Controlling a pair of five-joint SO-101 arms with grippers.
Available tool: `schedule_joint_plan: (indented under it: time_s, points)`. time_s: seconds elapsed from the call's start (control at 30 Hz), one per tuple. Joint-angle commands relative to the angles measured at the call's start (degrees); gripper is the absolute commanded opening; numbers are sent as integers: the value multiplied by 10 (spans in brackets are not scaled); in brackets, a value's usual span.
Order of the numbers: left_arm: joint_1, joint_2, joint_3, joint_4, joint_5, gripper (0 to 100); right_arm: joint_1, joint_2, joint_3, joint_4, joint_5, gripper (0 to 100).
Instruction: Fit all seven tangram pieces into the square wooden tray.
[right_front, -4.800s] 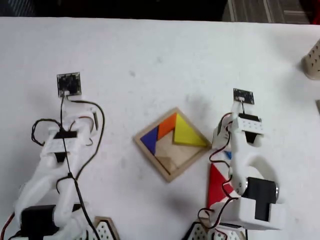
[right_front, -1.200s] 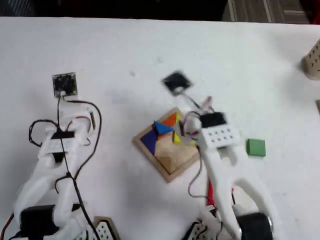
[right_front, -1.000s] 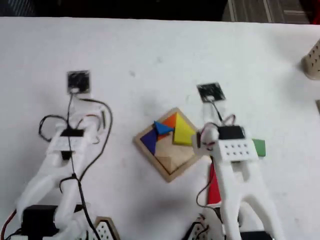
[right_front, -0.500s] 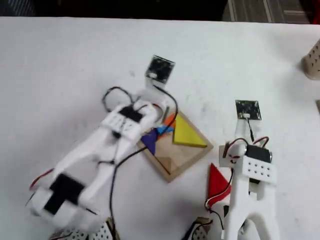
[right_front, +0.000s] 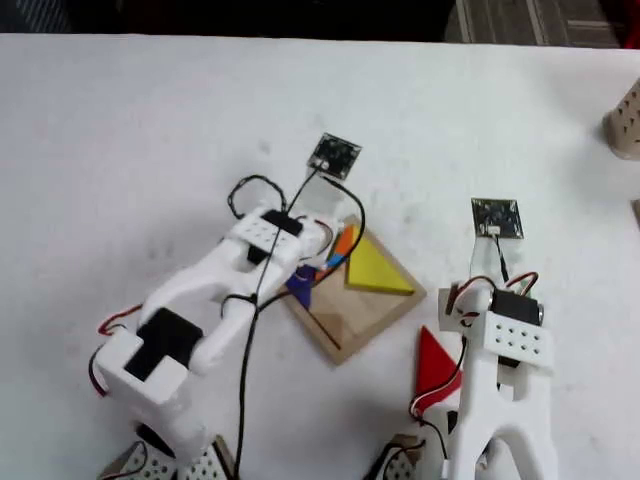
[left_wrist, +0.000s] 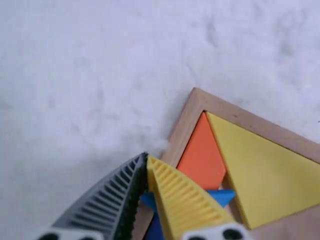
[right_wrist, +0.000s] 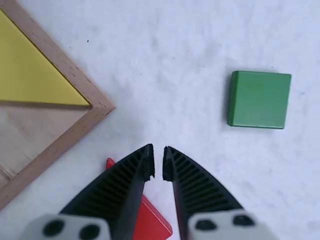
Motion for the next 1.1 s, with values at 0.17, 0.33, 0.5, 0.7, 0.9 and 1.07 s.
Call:
schedule_joint_plan:
  time_s: [0.17, 0.33, 0.5, 0.7, 0.9, 1.07]
  points:
    - [7, -14, -34, 56, -2, 22, 4, -18, -1, -7, 6, 39]
    - [7, -58, -27, 94, -2, 22, 1, -18, 4, -8, 6, 39]
    - [8, -77, -14, 119, -4, 22, 1, -18, 4, -8, 6, 39]
    - [48, -77, 17, 94, -4, 22, 1, -18, 7, -19, 6, 39]
    - [64, -76, 18, 95, -4, 22, 1, -18, 7, -19, 6, 39]
    - [53, -78, 13, 91, -2, 22, 1, -18, 7, -19, 6, 39]
